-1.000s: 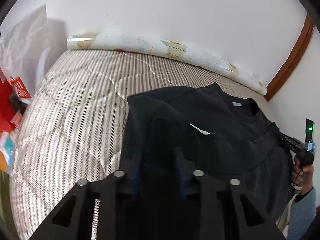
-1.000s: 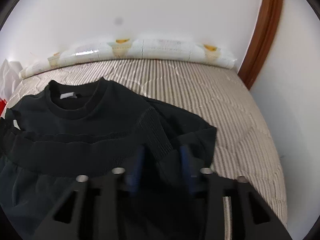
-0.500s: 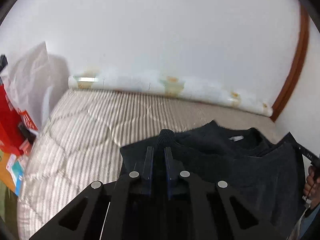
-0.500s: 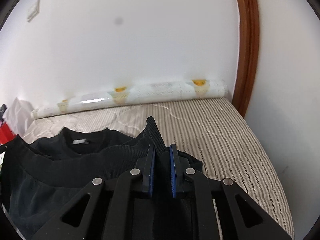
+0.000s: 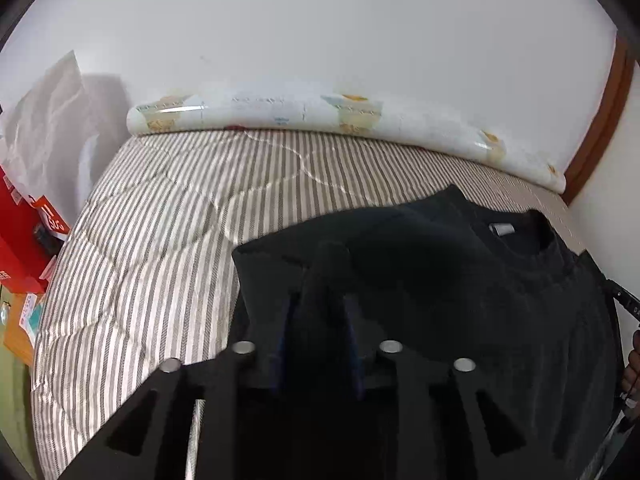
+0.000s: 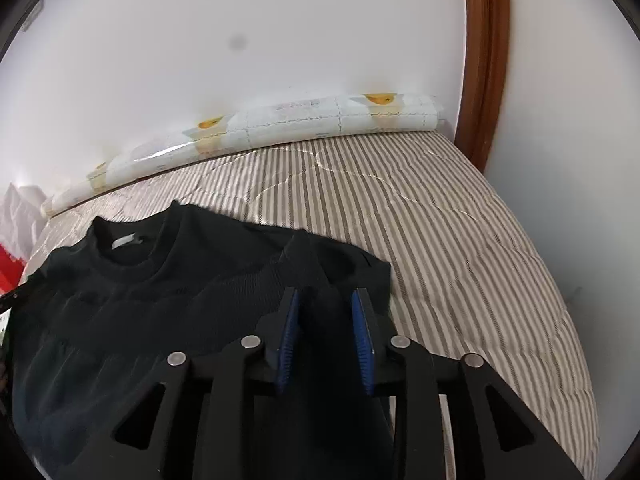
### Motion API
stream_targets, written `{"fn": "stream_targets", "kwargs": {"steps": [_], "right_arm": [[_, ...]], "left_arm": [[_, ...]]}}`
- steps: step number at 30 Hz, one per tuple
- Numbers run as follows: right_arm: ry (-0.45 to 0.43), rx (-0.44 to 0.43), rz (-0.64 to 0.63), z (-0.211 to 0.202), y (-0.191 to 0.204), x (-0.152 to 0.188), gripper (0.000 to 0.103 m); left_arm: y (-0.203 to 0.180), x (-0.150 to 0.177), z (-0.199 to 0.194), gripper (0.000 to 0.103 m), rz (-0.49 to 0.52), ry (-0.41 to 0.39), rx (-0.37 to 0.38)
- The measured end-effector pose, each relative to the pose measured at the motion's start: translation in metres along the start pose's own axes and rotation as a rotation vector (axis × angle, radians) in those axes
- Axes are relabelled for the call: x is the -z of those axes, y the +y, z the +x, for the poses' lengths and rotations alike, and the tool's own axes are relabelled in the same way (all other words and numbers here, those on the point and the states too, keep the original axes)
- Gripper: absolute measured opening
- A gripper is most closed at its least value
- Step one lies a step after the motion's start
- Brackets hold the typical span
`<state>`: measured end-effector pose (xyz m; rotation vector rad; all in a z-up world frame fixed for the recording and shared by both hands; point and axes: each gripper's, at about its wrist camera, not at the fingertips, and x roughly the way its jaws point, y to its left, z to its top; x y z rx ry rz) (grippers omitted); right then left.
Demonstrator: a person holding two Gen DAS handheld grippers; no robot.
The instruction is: Fold small clothes
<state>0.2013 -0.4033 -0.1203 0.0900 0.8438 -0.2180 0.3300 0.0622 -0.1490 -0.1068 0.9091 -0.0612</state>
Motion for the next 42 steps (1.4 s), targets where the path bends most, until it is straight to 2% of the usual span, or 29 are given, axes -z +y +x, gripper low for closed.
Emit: {"fn": "stream_targets", "kwargs": {"steps": [4,7,16,22,27,31,34,36,38,42], "right_arm": [[0.024,0.035,-0.049,-0.019,-0.006,0.023,0.032],[0.063,0.067,-0.081,-0.027,-0.012,0.044,0.033],[0.075,0.132,-0.033,-0.075,-0.024,0.104,0.033],[0.045,0.139,-0.041,-0.109,-0.003,0.108,0.033],[0.000,0.089,-0.083,-0.129,0.040,0.102,0.035],[0.000,0.014,-0.123,-0.127,0.092,0.104,0.038],[0.015,-0.058,-0.197,-0.119,0.149,0.112,0.042],[0.027,-0.092,-0.252,-0.115,0.183,0.117,0.043],[0.032,-0.119,-0.308,-0.110,0.219,0.122,0.045],[0.027,-0.195,-0.436,-0.110,0.295,0.141,0.050]], "left_arm": [[0.006,0.018,-0.013,0.042,-0.002,-0.001,-0.027],[0.013,0.033,-0.026,0.047,-0.007,-0.009,-0.030],[0.035,0.087,-0.058,0.047,-0.025,0.009,-0.069],[0.051,0.115,-0.081,0.047,-0.044,0.004,-0.072],[0.065,0.142,-0.103,0.050,-0.069,-0.004,-0.039],[0.072,0.159,-0.123,0.050,-0.061,-0.021,-0.038],[0.078,0.173,-0.137,0.050,-0.046,-0.027,-0.058],[0.083,0.180,-0.145,0.050,-0.017,-0.033,-0.128],[0.090,0.188,-0.151,0.050,-0.001,-0.043,-0.166],[0.115,0.203,-0.161,0.050,-0.057,-0.028,-0.125]]}}
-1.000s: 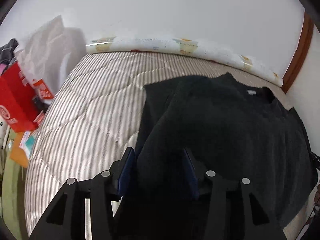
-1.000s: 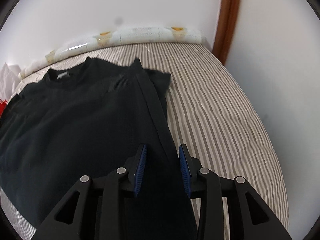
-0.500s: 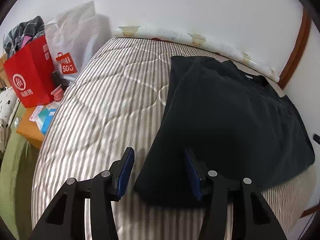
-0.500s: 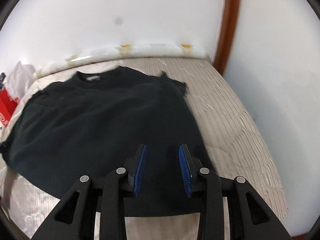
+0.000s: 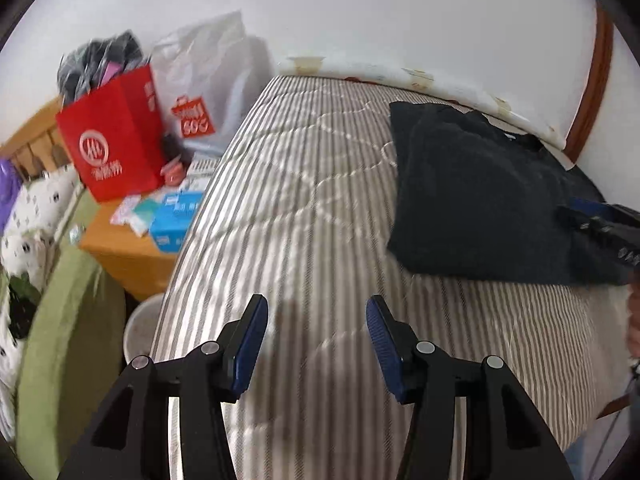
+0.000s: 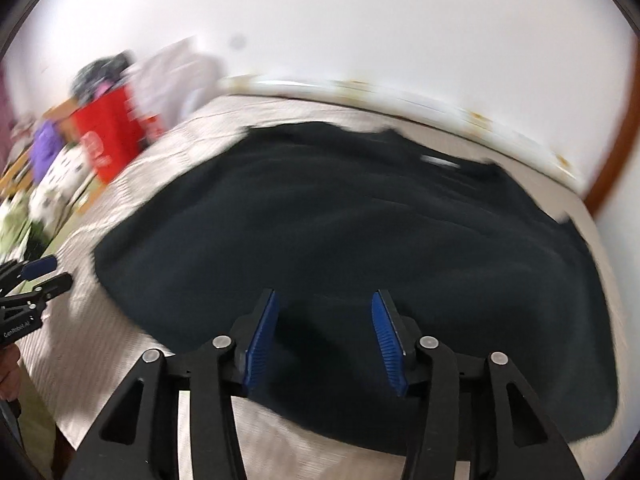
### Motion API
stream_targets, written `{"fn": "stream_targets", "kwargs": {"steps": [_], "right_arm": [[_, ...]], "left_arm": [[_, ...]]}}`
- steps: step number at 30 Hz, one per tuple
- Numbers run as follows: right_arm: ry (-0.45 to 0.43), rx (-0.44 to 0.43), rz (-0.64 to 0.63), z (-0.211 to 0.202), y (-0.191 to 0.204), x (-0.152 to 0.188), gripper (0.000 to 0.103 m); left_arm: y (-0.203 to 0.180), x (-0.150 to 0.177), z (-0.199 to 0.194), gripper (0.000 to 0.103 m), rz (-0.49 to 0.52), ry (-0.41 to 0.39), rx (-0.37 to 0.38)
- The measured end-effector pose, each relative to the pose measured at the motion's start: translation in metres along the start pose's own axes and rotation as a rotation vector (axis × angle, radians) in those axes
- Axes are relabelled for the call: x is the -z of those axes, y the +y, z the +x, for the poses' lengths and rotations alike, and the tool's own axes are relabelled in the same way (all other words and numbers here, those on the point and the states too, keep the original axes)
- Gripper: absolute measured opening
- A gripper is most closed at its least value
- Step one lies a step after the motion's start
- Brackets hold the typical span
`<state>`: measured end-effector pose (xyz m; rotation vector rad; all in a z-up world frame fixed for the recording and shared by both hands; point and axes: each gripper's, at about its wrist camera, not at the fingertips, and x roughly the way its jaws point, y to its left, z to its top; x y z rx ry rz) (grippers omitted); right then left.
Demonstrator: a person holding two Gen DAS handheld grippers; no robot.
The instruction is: Fold small clothes
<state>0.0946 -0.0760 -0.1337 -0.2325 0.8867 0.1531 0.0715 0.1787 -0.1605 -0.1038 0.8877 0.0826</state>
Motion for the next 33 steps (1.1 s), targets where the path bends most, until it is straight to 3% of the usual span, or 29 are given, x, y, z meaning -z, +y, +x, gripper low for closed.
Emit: {"fn": "stream_targets", "kwargs": {"steps": [7,11,15,24,26,27,28,33], "right_arm": [[-0.018,-0.125,-0.164,0.013,0.097,-0.005,0.052],[0.004,-0.153,-0.258,0.022,0.133,-0.001,0.052],[-0.002,-0.096,-0.342,0.038,0.161,0.002,0.053],[-0.050,-0.012,-0.402,0.056,0.180,-0.003,0.050],[-0.051,-0.008,-0.393,0.059,0.180,-0.007,0.021],[-0.061,0.037,-0.380,0.062,0.179,-0.010,0.020],[-0.063,0.027,-0.368,0.063,0.179,-0.013,0.018],[-0.219,-0.083,-0.157,0.008,0.120,-0.030,0.016]], "left_arm": [[0.027,0.014,-0.003,0.051,-0.096,-0.016,0.061],[0.034,0.020,-0.006,0.052,-0.129,-0.021,0.101],[0.038,0.024,-0.005,0.053,-0.144,-0.018,0.126],[0.039,0.029,-0.002,0.056,-0.153,-0.023,0.130],[0.037,0.029,-0.001,0.056,-0.157,-0.023,0.121],[0.035,0.028,-0.001,0.057,-0.157,-0.022,0.111],[0.034,0.028,-0.001,0.057,-0.154,-0.019,0.105],[0.016,0.022,-0.001,0.057,-0.127,-0.007,0.109]]}}
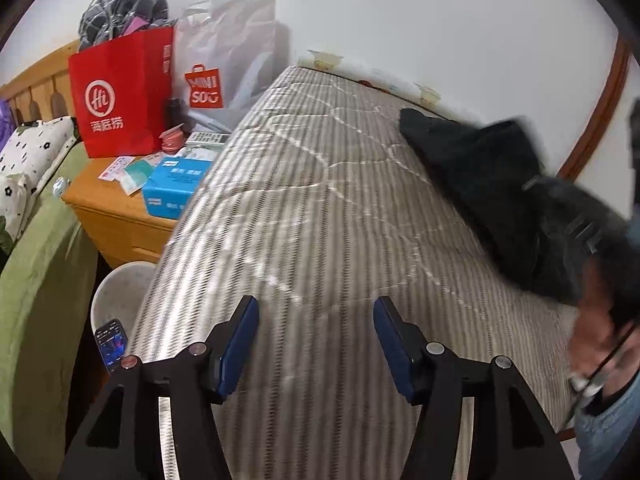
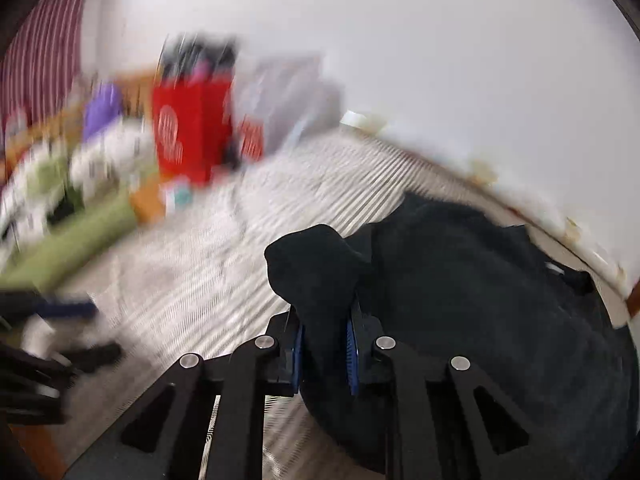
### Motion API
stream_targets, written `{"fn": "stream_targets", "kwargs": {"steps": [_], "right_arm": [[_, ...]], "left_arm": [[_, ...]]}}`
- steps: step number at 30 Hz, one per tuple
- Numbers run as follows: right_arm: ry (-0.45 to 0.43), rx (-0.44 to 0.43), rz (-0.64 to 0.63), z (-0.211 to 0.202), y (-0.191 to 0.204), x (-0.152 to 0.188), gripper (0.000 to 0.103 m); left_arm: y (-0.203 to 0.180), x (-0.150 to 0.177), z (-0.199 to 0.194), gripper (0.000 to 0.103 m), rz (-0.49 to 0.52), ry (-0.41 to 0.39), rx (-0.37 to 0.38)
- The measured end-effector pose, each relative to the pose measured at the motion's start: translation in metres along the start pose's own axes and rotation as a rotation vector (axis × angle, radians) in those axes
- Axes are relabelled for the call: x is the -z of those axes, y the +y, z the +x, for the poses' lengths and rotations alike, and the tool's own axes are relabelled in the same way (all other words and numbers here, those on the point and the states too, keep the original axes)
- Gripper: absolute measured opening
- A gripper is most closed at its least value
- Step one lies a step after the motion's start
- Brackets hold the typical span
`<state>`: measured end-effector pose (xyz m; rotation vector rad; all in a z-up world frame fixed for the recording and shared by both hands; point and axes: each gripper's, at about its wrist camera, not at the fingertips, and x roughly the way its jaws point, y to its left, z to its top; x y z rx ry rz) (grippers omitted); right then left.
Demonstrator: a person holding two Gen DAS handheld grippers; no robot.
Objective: Fold small clothes
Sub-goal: 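Grasp the folded sweatshirt bundle with the right tool and lift it, then carry the bundle with the right tool while the left tool moves toward it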
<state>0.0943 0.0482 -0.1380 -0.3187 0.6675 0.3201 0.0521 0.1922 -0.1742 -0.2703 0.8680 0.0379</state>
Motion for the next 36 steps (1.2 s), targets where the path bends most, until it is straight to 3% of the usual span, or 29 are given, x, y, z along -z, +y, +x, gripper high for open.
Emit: {"fn": "stream_targets", "kwargs": {"steps": [5,8,13,18,22,24,27,31,36], "right_arm": [[-0.110,0.020,0.212,-0.056,-0.090,-0.012,0.015],[-0.164,0.069,0.331,-0.091,-0.154,0.000,0.015],[-0.186,0.156,0.488,-0.131,-0.245,0.049,0.015],[-0.114,0.181,0.650,-0.141,-0.309,0.123,0.016],[-0.035,0.139,0.732,-0.132,-0.328,0.171,0.023],[-0.025,0.167,0.720,-0.134,-0.328,0.178,0.029],[-0.039,0.125,0.727,-0.140,-0.328,0.182,0.046],[-0.065,0.079,0.725,-0.132,-0.328,0.176,0.053],[-0.042,0.056,0.768,-0.102,-0.336,0.168,0.054]], "left_arm": [[-0.033,-0.007,0.006,0.057,0.041,0.006,0.027],[-0.057,-0.014,0.011,0.057,0.070,0.003,0.053],[-0.111,-0.024,0.024,0.057,0.130,0.011,0.139],[-0.161,-0.019,0.038,0.057,0.203,0.039,0.203],[-0.195,-0.011,0.043,0.057,0.246,0.060,0.252],[-0.210,-0.008,0.043,0.057,0.263,0.068,0.292],[-0.231,-0.003,0.041,0.057,0.311,0.074,0.340],[-0.256,0.006,0.039,0.061,0.385,0.074,0.383],[-0.284,0.011,0.057,0.062,0.434,0.109,0.373]]}}
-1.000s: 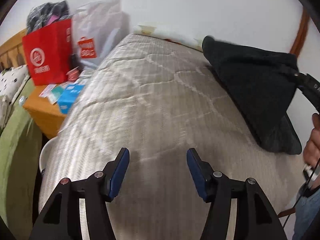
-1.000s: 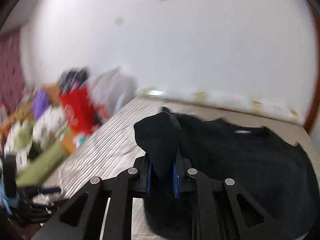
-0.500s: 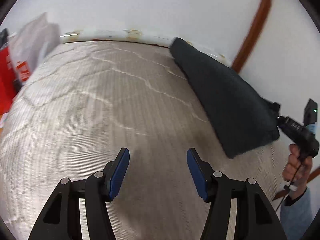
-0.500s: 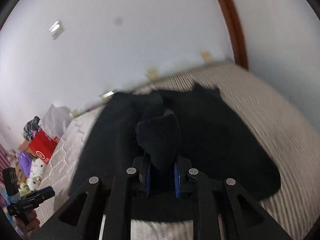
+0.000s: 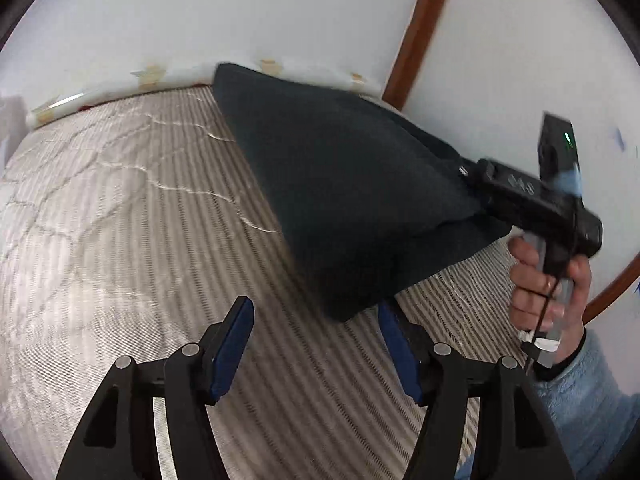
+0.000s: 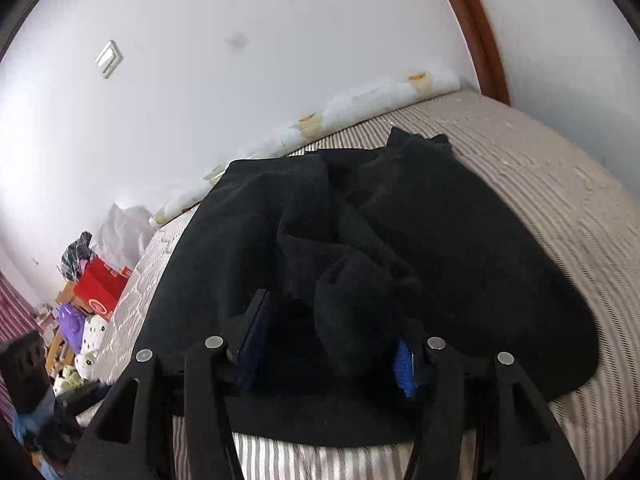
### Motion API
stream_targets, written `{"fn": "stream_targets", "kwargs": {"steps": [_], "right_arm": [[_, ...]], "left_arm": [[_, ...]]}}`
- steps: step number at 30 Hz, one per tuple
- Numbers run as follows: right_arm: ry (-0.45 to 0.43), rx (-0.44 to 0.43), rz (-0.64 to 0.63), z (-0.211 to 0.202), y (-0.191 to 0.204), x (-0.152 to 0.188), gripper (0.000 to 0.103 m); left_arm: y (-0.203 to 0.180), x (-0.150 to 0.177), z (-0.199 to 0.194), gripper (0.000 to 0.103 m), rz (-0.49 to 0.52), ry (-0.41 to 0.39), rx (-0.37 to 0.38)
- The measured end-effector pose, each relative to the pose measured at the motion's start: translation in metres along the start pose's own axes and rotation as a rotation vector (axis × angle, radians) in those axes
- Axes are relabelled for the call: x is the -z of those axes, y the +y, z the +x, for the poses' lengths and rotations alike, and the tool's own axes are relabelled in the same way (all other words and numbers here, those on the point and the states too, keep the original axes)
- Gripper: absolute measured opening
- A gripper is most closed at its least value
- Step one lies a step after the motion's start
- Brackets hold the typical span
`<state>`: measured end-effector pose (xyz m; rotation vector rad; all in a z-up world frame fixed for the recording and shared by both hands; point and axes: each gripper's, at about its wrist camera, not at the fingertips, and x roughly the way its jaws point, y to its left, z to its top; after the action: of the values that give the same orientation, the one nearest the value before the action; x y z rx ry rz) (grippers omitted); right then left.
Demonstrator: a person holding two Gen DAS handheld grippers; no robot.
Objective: Fold small clothes
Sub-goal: 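Carry the bundle with the right tool while the left tool moves toward it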
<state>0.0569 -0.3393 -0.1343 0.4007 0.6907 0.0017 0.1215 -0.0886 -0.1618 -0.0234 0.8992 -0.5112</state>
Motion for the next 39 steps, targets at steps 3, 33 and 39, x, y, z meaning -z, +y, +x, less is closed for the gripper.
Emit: {"fn": "stream_targets", "kwargs": {"steps": [3,33,39], "right_arm": [[0.007,0.028,0.034,0.014,0.000,-0.008,0.053],[-0.110,0.355,0.020,-0.040,-0.082,0.019,0.063],[-0.048,0.246,0.045,-0.014,-0.090,0.009,0.025]], "left_arm": [[-0.009,-0.008,0.018,0.062,-0.008,0.015,0.011],[-0.050,-0.031,0.048,0.039,0.038,-0.026,-0.029],[-0.051,-0.031,0.042,0.024,0.036,-0.054,-0.067]]}}
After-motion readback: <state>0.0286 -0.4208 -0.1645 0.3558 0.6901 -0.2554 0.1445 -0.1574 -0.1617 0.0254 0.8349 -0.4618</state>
